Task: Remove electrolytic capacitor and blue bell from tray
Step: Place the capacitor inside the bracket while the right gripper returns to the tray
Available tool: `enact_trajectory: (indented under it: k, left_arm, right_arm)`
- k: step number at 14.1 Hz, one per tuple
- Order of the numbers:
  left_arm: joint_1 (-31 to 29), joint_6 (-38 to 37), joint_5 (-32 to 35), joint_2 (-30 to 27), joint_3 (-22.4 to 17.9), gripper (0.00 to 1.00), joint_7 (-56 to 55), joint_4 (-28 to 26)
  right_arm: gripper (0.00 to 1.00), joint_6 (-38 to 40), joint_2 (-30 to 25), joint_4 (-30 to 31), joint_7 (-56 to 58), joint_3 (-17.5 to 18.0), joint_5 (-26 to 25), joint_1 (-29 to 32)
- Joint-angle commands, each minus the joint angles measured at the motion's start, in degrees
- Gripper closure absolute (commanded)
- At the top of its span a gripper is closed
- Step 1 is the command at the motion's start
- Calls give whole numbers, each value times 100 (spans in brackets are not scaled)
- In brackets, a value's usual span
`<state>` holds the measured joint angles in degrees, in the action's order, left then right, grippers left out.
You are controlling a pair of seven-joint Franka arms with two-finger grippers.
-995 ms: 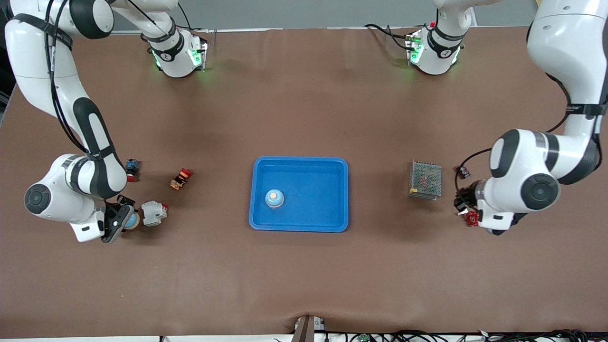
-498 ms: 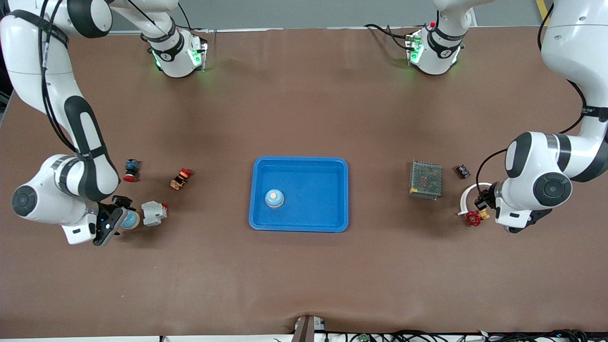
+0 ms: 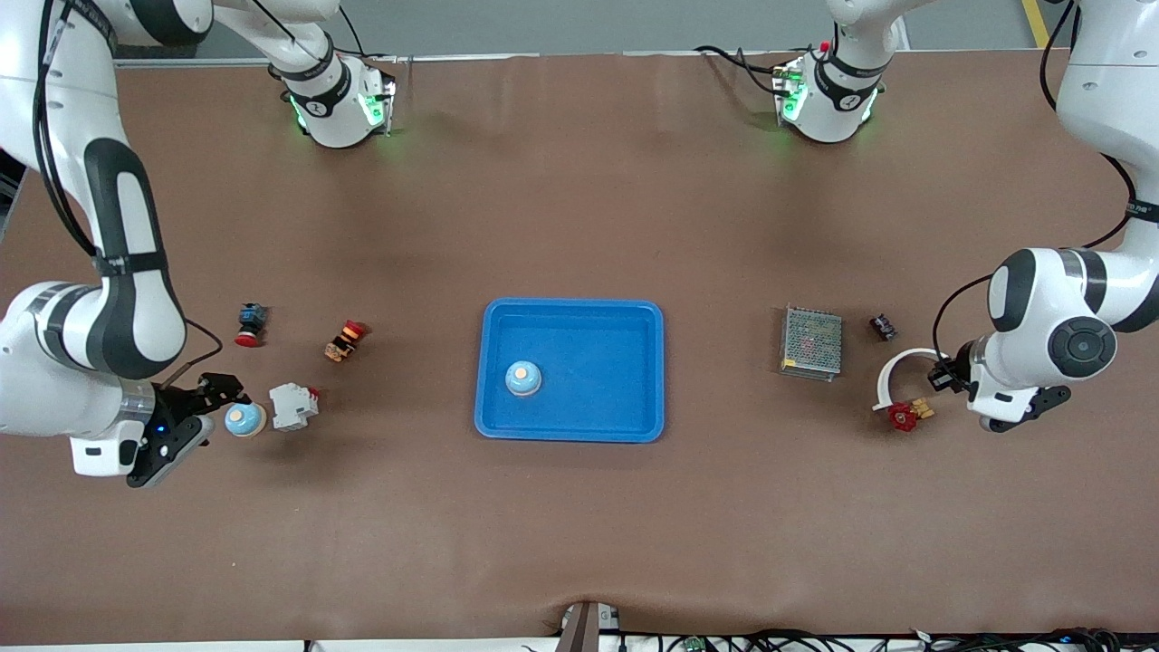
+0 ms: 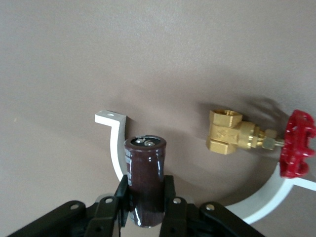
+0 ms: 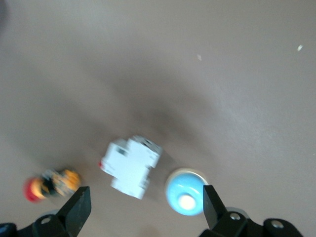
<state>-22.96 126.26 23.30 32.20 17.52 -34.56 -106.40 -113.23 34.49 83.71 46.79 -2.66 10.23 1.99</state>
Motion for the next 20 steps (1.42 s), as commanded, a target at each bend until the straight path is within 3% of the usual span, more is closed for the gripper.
enact_trajectory:
  k: [1, 7, 11, 15, 18, 20]
  left_arm:
    - [-121, 433, 114, 5, 59, 100, 46, -319]
    - [-183, 557, 53, 93, 68, 100, 90, -284]
    - [-174, 584, 35, 163, 76, 42, 55, -267]
    - [-130, 575, -114, 119, 226, 31, -94, -197]
    - [-121, 522, -123, 67, 365, 0, -191, -135]
    - [-130, 513, -123, -12, 393, 0, -183, -135]
  right_arm:
    - [0, 100, -407, 110, -1308, -24, 102, -470]
    - [0, 179, -750, 92, -4437, -33, 58, -1665]
    - [0, -75, -733, 57, -6372, -24, 110, -2184]
    - [0, -602, -628, 57, -7499, -33, 84, -2808]
    - [0, -962, -347, 57, -7754, -33, 84, -3090]
    - [0, -1156, -136, 57, -7904, -33, 49, -3178]
